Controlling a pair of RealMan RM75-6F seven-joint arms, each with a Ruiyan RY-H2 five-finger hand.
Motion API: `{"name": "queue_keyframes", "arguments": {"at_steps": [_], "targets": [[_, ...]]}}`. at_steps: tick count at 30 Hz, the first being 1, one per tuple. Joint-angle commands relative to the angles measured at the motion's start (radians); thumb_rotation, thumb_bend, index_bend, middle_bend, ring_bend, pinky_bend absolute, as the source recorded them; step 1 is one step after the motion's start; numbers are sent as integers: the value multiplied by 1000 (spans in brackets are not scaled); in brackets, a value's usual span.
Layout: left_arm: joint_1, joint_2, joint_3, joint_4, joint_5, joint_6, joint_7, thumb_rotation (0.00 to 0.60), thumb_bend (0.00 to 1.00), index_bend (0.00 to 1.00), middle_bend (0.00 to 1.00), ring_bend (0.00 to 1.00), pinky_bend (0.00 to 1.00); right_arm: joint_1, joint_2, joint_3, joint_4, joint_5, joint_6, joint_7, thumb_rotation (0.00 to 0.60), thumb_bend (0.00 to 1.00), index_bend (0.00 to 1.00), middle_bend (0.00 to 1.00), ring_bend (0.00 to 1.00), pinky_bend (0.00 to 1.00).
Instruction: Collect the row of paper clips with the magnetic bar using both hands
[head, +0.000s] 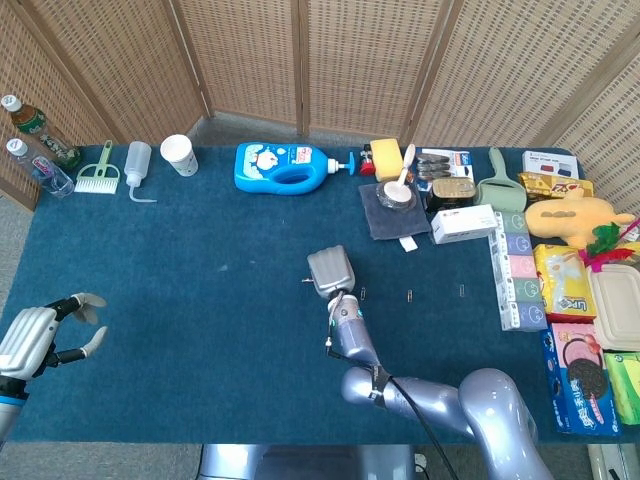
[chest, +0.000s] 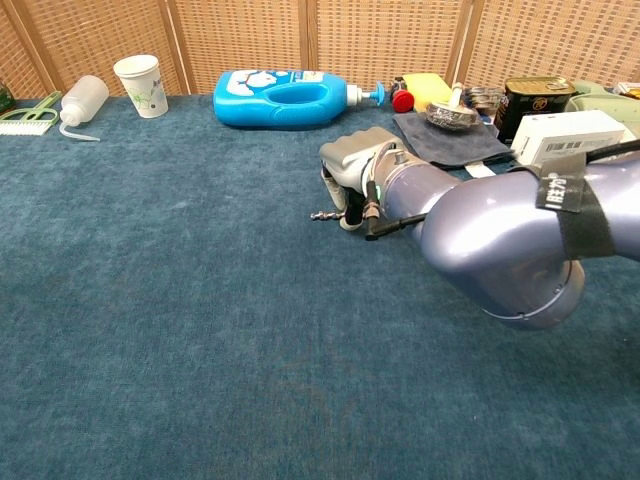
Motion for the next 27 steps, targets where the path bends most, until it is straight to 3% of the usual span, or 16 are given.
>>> {"name": "queue_keyframes", "arguments": {"at_steps": [1,27], "targets": [[0,0,0,0,0,0,0,352,316,340,517,484,917,1,0,1,1,2,2,-1,600,338,546,819,901,1000],[-2,-3,2,9,1,-5,-12,352,316,341,515,479,917,15,-8,11,18,23,-2,-14,600,339,571,825,902,1000]]}}
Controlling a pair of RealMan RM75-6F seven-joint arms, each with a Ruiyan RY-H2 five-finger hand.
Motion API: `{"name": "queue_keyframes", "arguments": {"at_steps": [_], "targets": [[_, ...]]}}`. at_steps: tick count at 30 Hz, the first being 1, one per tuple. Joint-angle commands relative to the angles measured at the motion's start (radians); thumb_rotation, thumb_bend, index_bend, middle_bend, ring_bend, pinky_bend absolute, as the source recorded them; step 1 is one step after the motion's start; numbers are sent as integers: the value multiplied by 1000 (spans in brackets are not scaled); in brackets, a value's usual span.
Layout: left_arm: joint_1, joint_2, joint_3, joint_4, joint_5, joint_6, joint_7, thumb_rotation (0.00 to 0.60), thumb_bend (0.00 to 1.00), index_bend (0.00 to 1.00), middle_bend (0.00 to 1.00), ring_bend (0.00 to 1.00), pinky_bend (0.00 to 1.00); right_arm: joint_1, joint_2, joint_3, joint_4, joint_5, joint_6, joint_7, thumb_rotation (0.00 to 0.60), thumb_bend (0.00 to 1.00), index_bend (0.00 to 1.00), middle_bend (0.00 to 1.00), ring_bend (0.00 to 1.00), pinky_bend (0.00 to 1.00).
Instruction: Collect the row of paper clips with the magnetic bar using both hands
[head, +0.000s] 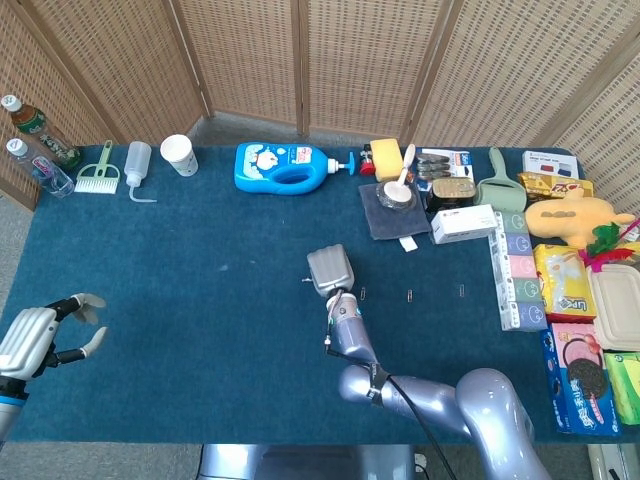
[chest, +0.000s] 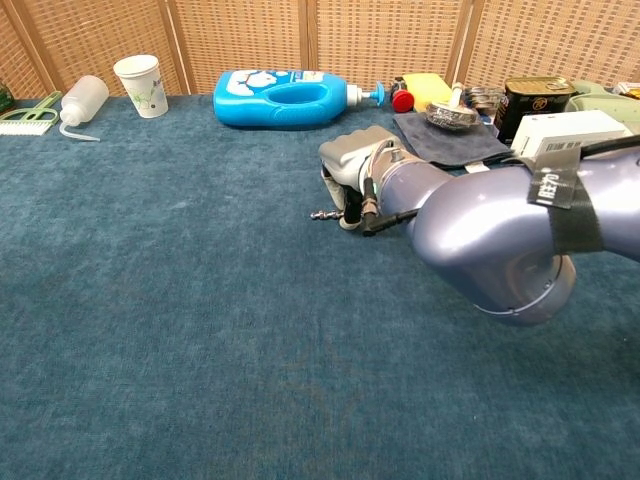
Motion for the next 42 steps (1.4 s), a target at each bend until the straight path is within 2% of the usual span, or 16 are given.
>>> {"name": "queue_keyframes", "arguments": {"at_steps": [1,28,37,42], "targets": [[0,0,0,0,1,0,0,352,316,341,514,479,917,1,-1,1,1,3,1,-3,600,338,574,826,902,1000],[1,-1,4,3,3,1,-3,354,316,341,513,475,917,8,0,13,-10,27,16,-18,600,387,638,842,911,1000],[2,-1,4,3,4,4,-4,353,316,341,513,472,917,-13,34,14,-69,9,38,9,600,403,644,845,913,1000],[3,-4,2,5,7,10,-7,355,316,341,513,472,917,-47,87,17,-164,-4,68,45,600,406,646,845,913,1000]]}}
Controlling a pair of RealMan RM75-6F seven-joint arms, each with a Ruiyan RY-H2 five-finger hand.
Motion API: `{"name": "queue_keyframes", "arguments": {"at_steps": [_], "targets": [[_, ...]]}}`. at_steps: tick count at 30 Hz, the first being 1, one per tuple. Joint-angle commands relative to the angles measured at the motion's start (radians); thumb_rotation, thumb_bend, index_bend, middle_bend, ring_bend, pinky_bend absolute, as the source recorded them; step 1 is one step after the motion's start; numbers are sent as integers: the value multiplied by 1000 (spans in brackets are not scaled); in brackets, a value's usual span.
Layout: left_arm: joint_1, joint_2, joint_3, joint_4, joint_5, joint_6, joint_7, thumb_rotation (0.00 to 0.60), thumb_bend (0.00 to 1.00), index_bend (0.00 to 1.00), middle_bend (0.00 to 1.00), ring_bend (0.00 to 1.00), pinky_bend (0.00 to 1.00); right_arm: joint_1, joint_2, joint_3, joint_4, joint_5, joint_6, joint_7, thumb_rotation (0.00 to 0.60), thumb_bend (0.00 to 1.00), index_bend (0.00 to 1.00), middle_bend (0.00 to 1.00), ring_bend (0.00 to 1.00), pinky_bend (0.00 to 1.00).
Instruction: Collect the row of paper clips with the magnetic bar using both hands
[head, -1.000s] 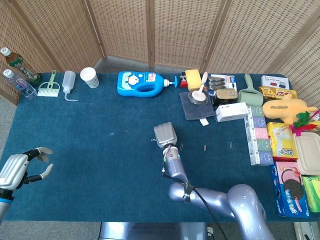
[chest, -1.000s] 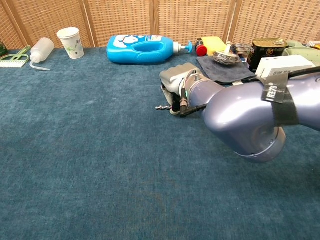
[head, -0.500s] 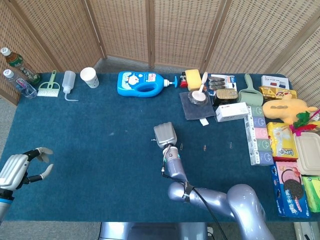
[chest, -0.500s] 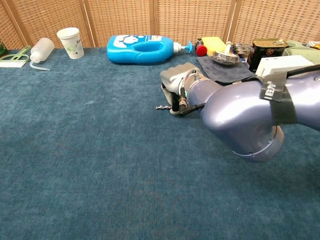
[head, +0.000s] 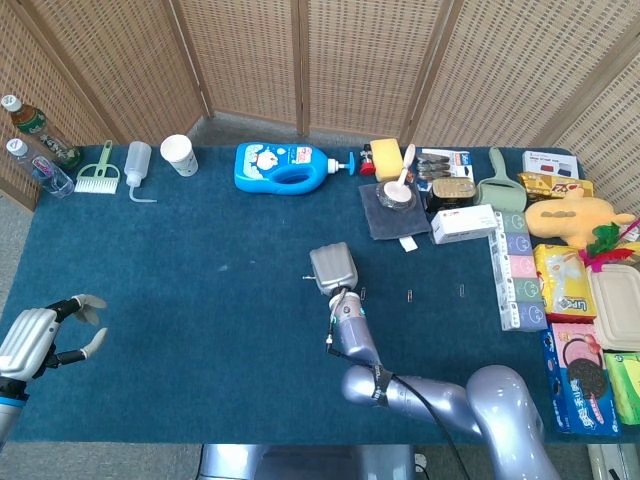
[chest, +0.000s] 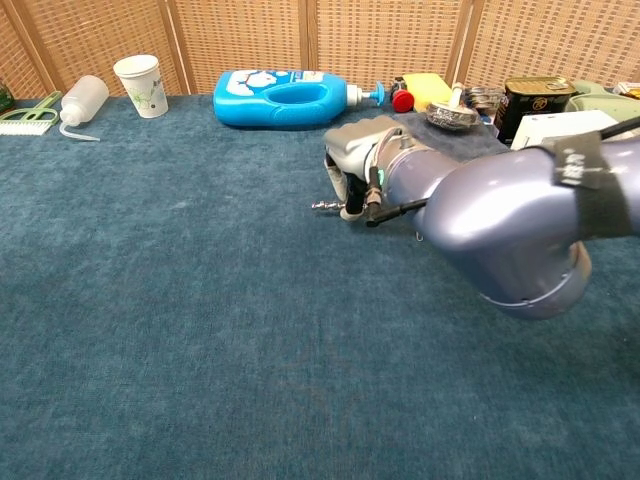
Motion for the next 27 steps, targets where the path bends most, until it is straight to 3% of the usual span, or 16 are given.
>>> {"name": "queue_keyframes", "arguments": {"at_steps": [1,7,15,27], "targets": [[0,0,-1,0,1,2,-1,353,315,341,513,472,917,-28,44,3,-72,-11,22,31,600,407,646,845,913,1000],[0,3,-5,-8,10,15,3,355,315,341,513,472,917,-68,117,-10,-186,-23,70,47,600,413,654,848,915,1000],[-4,7,-6,-28,23,21,16,352,316,341,513,472,917,-99,165,-30,-247,-13,89,64,600,418,655,848,915,1000],[7,26,1,-69,28,36,48,352,315,341,512,472,917,-130,166,-75,-185,12,47,113,600,422,656,848,915,1000]]}}
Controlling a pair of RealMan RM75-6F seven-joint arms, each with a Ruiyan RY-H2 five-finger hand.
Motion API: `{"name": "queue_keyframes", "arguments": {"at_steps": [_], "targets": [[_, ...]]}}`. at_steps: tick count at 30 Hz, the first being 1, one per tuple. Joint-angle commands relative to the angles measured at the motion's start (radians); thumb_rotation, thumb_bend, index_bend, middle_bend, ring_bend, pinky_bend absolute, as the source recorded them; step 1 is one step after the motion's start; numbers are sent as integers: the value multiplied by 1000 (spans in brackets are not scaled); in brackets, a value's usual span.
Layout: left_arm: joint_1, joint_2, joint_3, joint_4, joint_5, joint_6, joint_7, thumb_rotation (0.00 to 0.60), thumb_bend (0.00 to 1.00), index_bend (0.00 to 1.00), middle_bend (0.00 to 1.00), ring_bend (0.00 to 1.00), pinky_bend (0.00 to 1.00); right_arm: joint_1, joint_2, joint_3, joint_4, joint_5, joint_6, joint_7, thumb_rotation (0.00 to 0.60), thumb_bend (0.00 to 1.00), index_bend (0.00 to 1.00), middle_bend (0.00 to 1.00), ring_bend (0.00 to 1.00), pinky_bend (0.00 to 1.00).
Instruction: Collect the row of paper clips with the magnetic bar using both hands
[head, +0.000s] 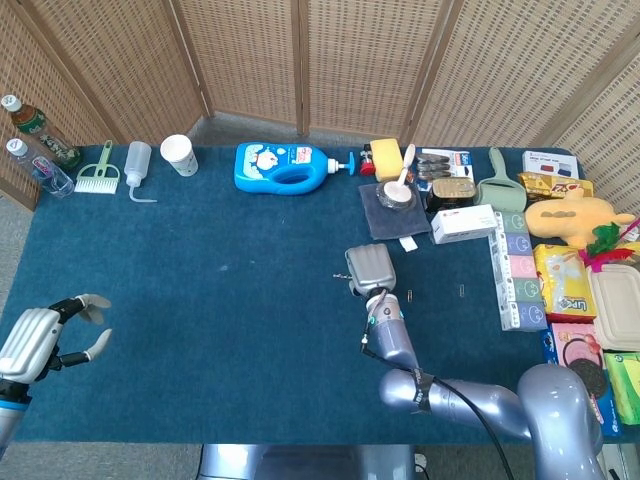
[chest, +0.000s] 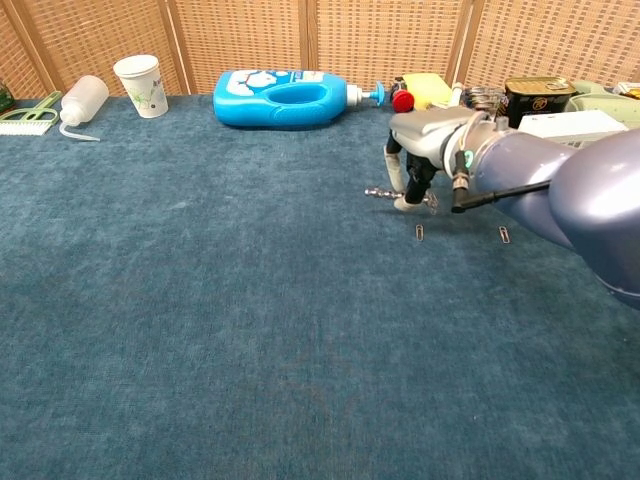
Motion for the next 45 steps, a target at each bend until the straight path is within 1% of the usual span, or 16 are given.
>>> {"name": "queue_keyframes", "arguments": {"at_steps": [1,7,22,33,42,45], "targets": [[3,3,1,-3,-2,3,1,351,315,341,512,472,917,-3,-10,-10,25,6,-16,12,600,422,656,848,915,1000],[5,7,1,-6,-1,5,4,352,316,341,512,472,917,-5,-21,-17,49,9,-24,24,600,424,656,848,915,1000],[5,8,3,-10,7,8,4,355,316,341,512,472,917,4,-25,-16,8,11,11,1,600,425,653,849,915,1000],[13,12,7,0,8,16,-8,351,315,341,512,472,917,12,-55,-16,42,26,1,-4,600,428,653,848,916,1000],[11,10,6,4,8,14,-12,351,315,341,511,472,917,14,-54,-15,42,25,7,-12,600,430,652,848,916,1000],[10,8,6,7,5,11,-14,352,316,341,511,472,917,9,-33,-8,21,21,25,-14,600,430,651,848,916,1000]]}}
